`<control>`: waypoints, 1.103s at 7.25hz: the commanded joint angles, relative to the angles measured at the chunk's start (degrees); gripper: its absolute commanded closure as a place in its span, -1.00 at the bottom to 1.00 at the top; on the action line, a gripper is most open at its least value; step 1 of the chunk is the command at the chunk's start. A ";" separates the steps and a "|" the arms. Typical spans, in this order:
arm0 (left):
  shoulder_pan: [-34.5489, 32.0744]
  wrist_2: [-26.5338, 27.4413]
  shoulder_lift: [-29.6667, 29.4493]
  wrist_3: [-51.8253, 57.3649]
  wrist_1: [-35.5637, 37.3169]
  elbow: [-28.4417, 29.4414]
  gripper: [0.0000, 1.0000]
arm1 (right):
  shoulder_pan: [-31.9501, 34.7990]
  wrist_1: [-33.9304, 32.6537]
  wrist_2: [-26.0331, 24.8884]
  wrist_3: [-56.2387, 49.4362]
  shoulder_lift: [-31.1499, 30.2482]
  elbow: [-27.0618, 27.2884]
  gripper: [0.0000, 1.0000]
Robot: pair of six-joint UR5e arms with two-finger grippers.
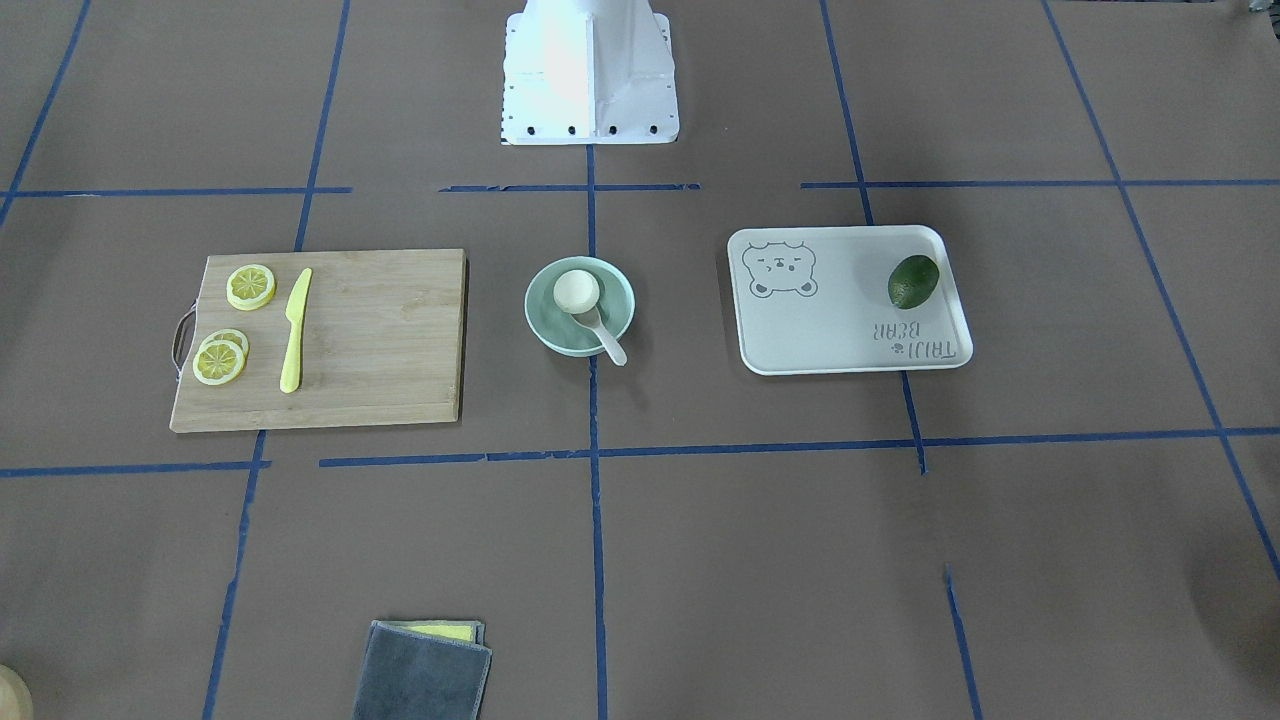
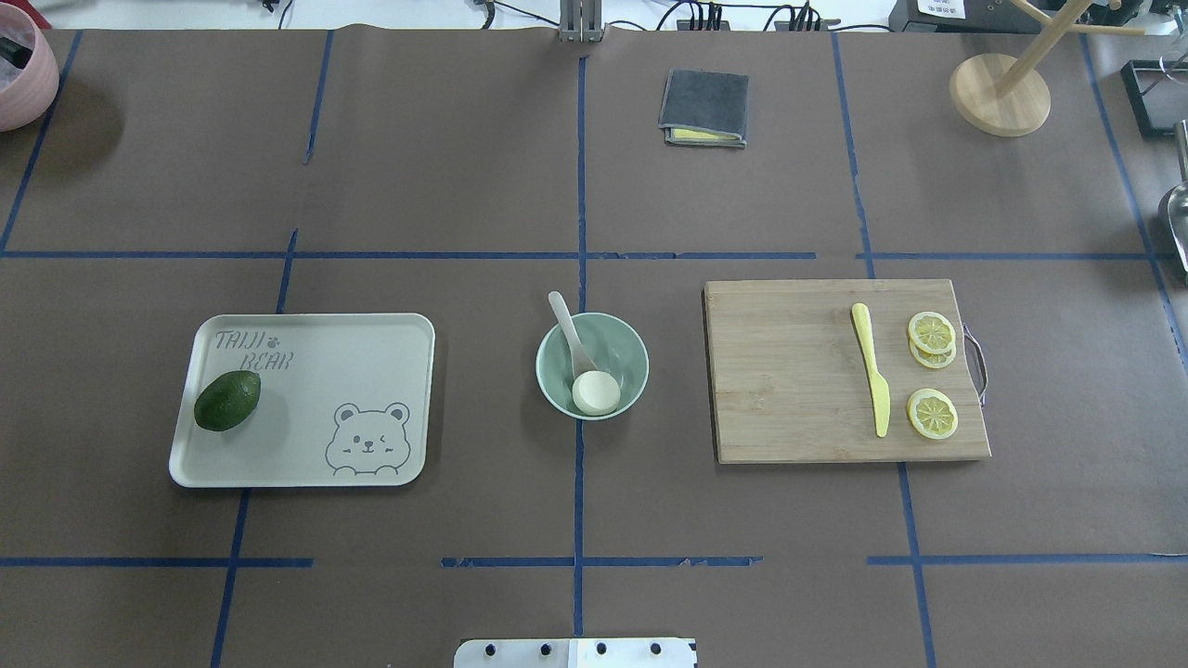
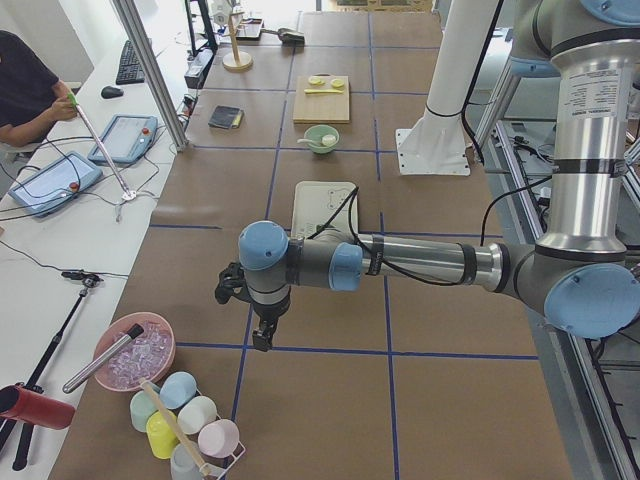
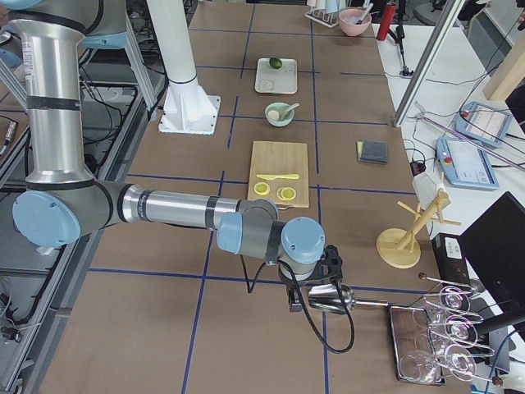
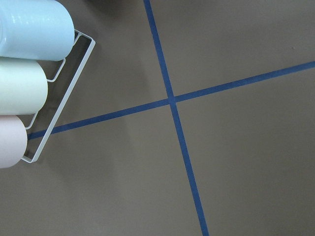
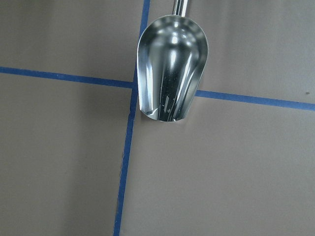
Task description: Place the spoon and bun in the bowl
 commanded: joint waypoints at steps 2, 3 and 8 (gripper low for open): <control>0.00 0.16 0.09 -0.03 0.01 -0.05 -1.00 | -0.16 3.45 0.02 3.46 -0.16 -0.52 -1.00; 0.00 0.17 0.09 -0.03 0.01 -0.05 -1.00 | -0.16 5.10 0.02 3.46 -0.42 -0.69 -1.00; 0.00 0.17 -0.17 -0.03 -0.08 0.04 -1.00 | -0.16 5.65 0.11 3.55 -0.43 -0.52 -1.00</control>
